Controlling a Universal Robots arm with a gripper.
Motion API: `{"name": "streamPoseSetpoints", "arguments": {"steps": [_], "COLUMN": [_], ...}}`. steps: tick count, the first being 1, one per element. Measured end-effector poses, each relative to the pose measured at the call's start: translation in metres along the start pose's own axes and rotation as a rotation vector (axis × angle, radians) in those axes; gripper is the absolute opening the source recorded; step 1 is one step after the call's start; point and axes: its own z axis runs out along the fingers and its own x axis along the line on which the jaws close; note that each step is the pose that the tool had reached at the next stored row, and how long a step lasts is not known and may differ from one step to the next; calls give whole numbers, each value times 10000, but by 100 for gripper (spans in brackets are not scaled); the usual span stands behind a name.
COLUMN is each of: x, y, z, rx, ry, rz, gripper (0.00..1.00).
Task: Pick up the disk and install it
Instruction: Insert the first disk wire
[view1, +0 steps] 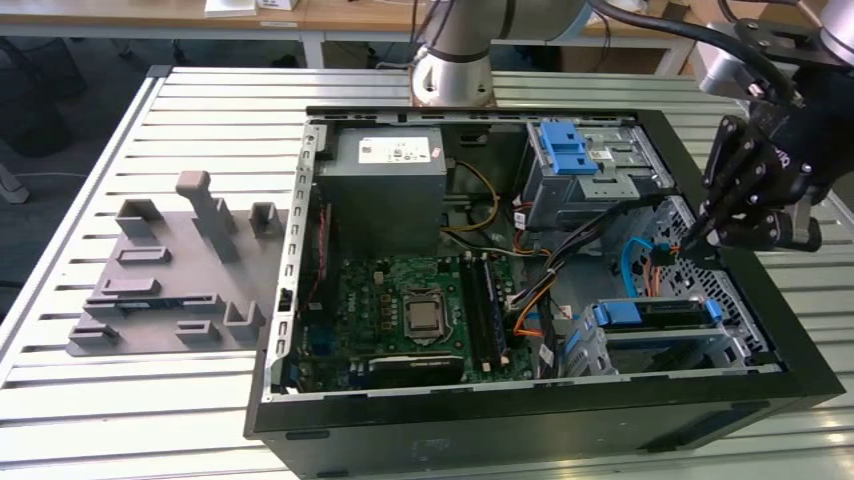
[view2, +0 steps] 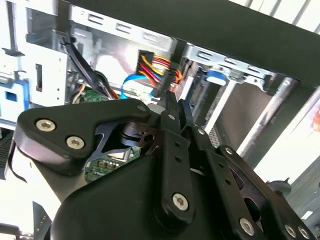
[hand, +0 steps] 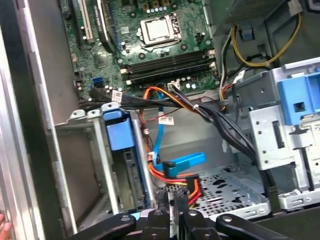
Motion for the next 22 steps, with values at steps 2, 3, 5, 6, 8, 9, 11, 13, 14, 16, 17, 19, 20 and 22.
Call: {"name": "streamPoseSetpoints", "arguments": {"steps": [2, 3, 5, 6, 8, 9, 11, 13, 14, 16, 17, 19, 20, 22], "x": [-37, -45, -59, -70, -96, -106, -126, -139, -149, -171, -181, -201, -211, -222], "y": [-3, -6, -14, -18, -25, -27, -27, -25, -23, -19, -18, -16, -15, -13], "z": [11, 17, 30, 37, 53, 60, 84, 95, 102, 115, 122, 132, 137, 145], "rx": [-8, -11, -14, -17, -38, -49, -62, -45, -45, -43, -42, -37, -29, 13], "ry": [14, 18, 40, 55, 76, 88, 170, 258, 280, 328, 358, 420, 462, 626], "rz": [17, 47, 112, 128, 153, 171, 258, 300, 321, 355, 375, 409, 422, 442], "gripper": [19, 20, 27, 27, 27, 27, 27, 27, 27, 27, 27, 27, 27, 27]}}
